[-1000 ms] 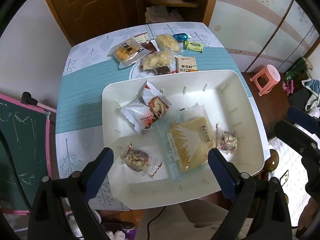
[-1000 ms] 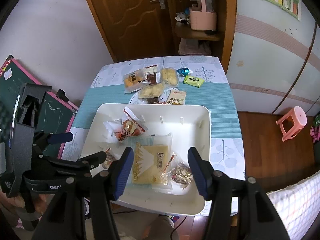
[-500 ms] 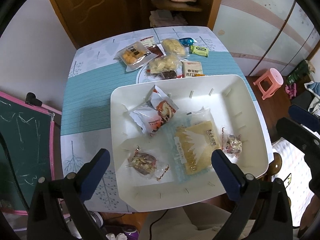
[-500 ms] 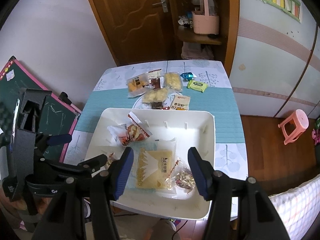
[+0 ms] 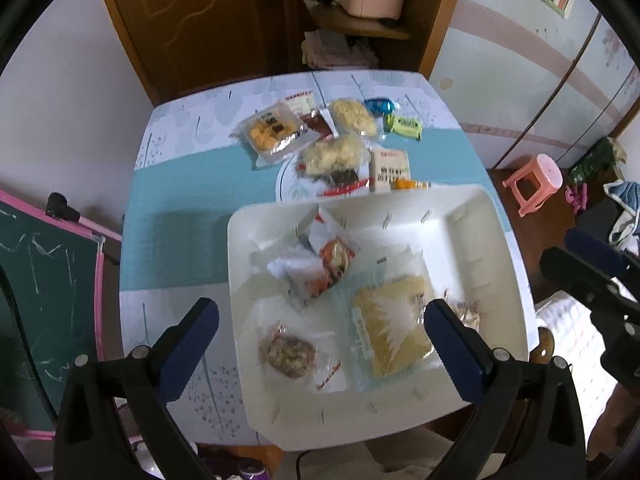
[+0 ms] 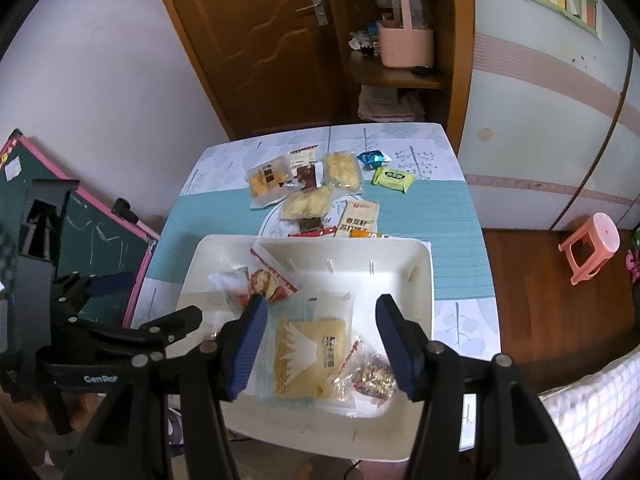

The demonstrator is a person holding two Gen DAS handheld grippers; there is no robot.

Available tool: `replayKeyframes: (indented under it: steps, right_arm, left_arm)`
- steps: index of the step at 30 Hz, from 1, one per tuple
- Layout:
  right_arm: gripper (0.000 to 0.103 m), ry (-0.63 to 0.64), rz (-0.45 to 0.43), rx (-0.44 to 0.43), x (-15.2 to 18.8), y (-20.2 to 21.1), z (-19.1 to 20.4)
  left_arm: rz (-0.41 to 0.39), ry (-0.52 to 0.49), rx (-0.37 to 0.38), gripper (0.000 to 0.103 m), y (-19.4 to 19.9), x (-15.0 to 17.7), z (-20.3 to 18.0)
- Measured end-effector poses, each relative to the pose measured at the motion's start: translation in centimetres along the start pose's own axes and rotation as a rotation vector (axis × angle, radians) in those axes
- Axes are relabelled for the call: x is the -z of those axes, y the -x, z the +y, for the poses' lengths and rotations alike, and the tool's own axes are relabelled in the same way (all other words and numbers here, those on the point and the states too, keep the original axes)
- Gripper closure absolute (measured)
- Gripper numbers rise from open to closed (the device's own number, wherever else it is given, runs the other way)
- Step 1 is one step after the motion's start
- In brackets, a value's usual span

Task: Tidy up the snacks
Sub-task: 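Grasp the green pastry packet with the right gripper while the left grasps the cookie bag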

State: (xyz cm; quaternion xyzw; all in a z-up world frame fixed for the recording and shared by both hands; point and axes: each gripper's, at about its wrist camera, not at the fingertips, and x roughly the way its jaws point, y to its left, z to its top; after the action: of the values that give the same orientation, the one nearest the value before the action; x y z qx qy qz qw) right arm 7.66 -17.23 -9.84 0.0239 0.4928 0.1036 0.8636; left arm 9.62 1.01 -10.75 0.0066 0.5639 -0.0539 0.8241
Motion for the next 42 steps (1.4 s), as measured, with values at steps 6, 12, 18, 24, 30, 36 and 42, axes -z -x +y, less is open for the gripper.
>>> replayKeyframes:
  steps: [6, 12, 18, 24, 30, 36, 42]
  right_arm:
    - [0.046, -0.031, -0.022, -0.018, -2.3, -0.5, -0.8]
    - [0.046, -0.060, -0.057, -0.007, -5.4, -0.9, -2.2]
    - [0.044, -0.079, -0.074, 0.033, -9.0, -1.8, -4.4]
    - [0.044, -0.108, -0.064, 0.043, -12.9, -4.4, -6.5]
    - [0.044, -0.157, 0.002, 0.050, -16.6, -9.0, -8.7]
    - [0.044, -0.231, 0.103, 0.054, -19.3, -15.5, -11.0]
    - [0.044, -0.341, 0.234, 0.060, -19.3, -22.5, -13.5]
  left_arm:
    - [-0.063, -0.004, 0.014, 0.001, 0.7, -3.4, 0.8]
    - [-0.125, 0.005, 0.016, 0.001, 0.9, -7.4, 2.3]
    - [-0.186, 0.009, 0.017, 0.001, 0.4, -11.6, 3.8]
    - [-0.186, 0.018, 0.013, 0.001, -2.3, -15.5, 5.6]
    - [-0.120, 0.040, 0.006, 0.001, -7.2, -18.8, 6.8]
    - [-0.008, 0.100, 0.001, 0.001, -14.0, -22.0, 7.9]
    - [0.098, 0.161, 0.003, 0.001, -19.7, -23.3, 8.5]
